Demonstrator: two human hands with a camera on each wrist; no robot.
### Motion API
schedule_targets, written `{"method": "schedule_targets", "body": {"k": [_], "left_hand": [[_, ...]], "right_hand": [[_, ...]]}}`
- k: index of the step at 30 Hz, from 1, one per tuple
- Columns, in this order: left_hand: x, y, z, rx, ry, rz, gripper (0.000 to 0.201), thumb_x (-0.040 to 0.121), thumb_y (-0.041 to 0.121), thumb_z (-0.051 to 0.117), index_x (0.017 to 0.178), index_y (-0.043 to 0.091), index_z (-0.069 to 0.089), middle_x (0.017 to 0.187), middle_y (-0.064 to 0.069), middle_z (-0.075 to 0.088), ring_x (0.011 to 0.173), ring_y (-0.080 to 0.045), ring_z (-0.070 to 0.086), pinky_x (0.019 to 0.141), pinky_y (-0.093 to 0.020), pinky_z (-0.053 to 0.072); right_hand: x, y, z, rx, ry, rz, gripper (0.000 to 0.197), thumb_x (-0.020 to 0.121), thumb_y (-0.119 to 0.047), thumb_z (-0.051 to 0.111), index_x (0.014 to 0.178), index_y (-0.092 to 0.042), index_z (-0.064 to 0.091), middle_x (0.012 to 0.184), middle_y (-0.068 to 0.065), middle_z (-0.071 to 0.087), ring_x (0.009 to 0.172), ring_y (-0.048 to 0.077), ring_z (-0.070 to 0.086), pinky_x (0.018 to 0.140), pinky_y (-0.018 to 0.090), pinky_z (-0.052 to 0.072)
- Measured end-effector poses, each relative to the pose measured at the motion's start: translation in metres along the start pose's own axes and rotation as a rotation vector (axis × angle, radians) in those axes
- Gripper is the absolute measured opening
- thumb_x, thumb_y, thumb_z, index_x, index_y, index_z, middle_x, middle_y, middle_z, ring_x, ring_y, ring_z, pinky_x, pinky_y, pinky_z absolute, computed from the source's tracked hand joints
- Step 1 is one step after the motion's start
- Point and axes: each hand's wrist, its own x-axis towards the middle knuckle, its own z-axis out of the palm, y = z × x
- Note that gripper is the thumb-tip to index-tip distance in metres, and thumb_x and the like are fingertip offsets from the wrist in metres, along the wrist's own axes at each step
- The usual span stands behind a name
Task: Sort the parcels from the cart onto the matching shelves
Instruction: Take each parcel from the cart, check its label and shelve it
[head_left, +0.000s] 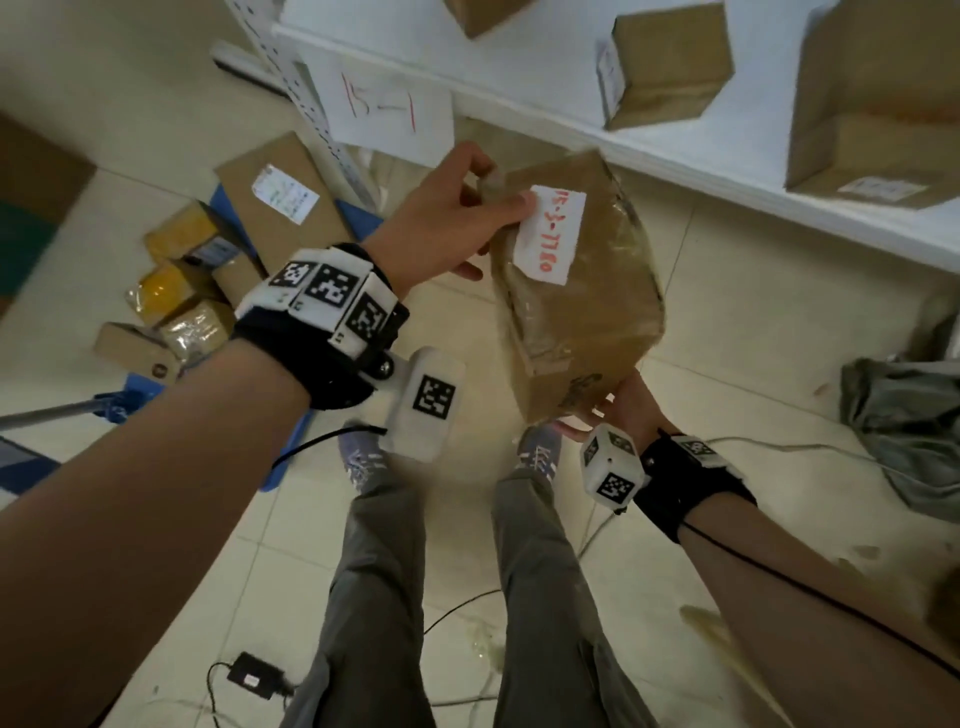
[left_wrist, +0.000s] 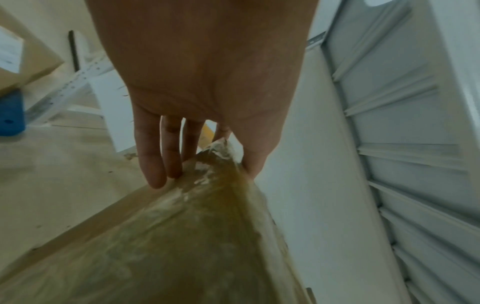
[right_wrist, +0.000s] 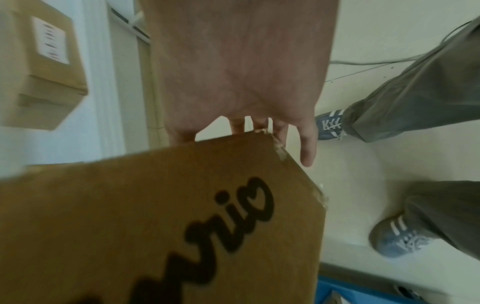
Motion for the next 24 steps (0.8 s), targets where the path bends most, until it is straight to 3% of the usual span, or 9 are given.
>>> {"method": "schedule_targets", "body": {"k": [3,5,7,9,12,15,17,20,24], "left_hand": [[-0.018,0.051,-0.007,0.022,0.017,0.061,0.043,0.09,0.048,0.063,0.114,0.018,0.046,0.113,-0.01,0.067,0.103,-0.024,0.065,0.081,-0.043,0.059],[-0.03,0.082,-0.011,0.047,0.024,0.095,0.044,0.089,0.05,0.063,0.115,0.017,0.047,0.109,-0.005,0.067,0.098,-0.018,0.064,0.081,-0.039,0.057],[-0.046,0.113,-0.014,0.077,0.019,0.143,0.047,0.089,0.05,0.063,0.118,0.017,0.048,0.103,-0.002,0.066,0.089,-0.014,0.062,0.079,-0.035,0.055],[-0.062,0.14,-0.019,0.122,0.013,0.203,0.048,0.089,0.051,0.062,0.12,0.017,0.048,0.104,-0.003,0.063,0.088,-0.014,0.061,0.077,-0.034,0.054],[-0.092,0.175,-0.028,0.172,-0.002,0.296,0.047,0.092,0.051,0.059,0.121,0.015,0.047,0.115,-0.011,0.062,0.088,-0.016,0.059,0.075,-0.032,0.052],[-0.126,0.204,-0.04,0.203,-0.006,0.369,0.041,0.094,0.051,0.056,0.119,0.02,0.047,0.104,-0.005,0.063,0.081,-0.014,0.057,0.075,-0.035,0.053],[-0.153,0.224,-0.048,0.223,-0.019,0.425,0.037,0.094,0.052,0.056,0.119,0.026,0.05,0.097,-0.001,0.062,0.079,-0.014,0.058,0.076,-0.037,0.055],[-0.195,0.258,-0.061,0.244,-0.024,0.518,0.031,0.095,0.049,0.055,0.12,0.03,0.056,0.103,0.0,0.064,0.084,-0.014,0.061,0.082,-0.041,0.057],[-0.254,0.311,-0.077,0.277,-0.03,0.676,0.033,0.096,0.05,0.052,0.123,0.031,0.055,0.109,0.004,0.063,0.09,-0.013,0.06,0.082,-0.038,0.054]], "right_hand": [[-0.042,-0.027,0.006,0.032,-0.037,-0.087,0.022,0.099,-0.03,0.053,0.089,-0.016,0.066,0.093,0.012,0.062,0.081,0.03,0.057,0.09,0.049,0.048],[-0.069,-0.042,0.008,0.065,-0.029,-0.123,0.029,0.098,-0.035,0.053,0.079,-0.02,0.069,0.079,0.008,0.065,0.079,0.027,0.058,0.092,0.046,0.048],[-0.098,-0.055,0.01,0.127,0.003,-0.158,0.027,0.097,-0.044,0.054,0.086,-0.023,0.067,0.07,0.004,0.069,0.086,0.026,0.062,0.098,0.048,0.048],[-0.124,-0.064,0.01,0.192,0.05,-0.221,0.027,0.091,-0.047,0.055,0.086,-0.021,0.06,0.078,0.003,0.067,0.091,0.025,0.063,0.096,0.046,0.052],[-0.16,-0.073,0.01,0.334,0.094,-0.283,0.02,0.083,-0.035,0.055,0.073,-0.019,0.052,0.079,0.001,0.052,0.076,0.02,0.056,0.076,0.031,0.053],[-0.207,-0.08,0.015,0.359,0.062,-0.394,0.026,0.089,-0.041,0.052,0.084,-0.017,0.06,0.082,0.003,0.054,0.084,0.021,0.055,0.082,0.033,0.05],[-0.245,-0.081,0.018,0.364,0.042,-0.433,0.03,0.091,-0.045,0.052,0.093,-0.017,0.064,0.089,0.003,0.06,0.087,0.021,0.057,0.073,0.033,0.051],[-0.304,-0.087,0.024,0.435,0.018,-0.496,0.033,0.092,-0.049,0.054,0.102,-0.02,0.066,0.098,0.001,0.065,0.091,0.021,0.059,0.063,0.033,0.049],[-0.387,-0.097,0.029,0.504,0.032,-0.68,0.026,0.095,-0.043,0.051,0.087,-0.02,0.061,0.074,-0.003,0.066,0.076,0.016,0.055,0.049,0.022,0.05]]}}
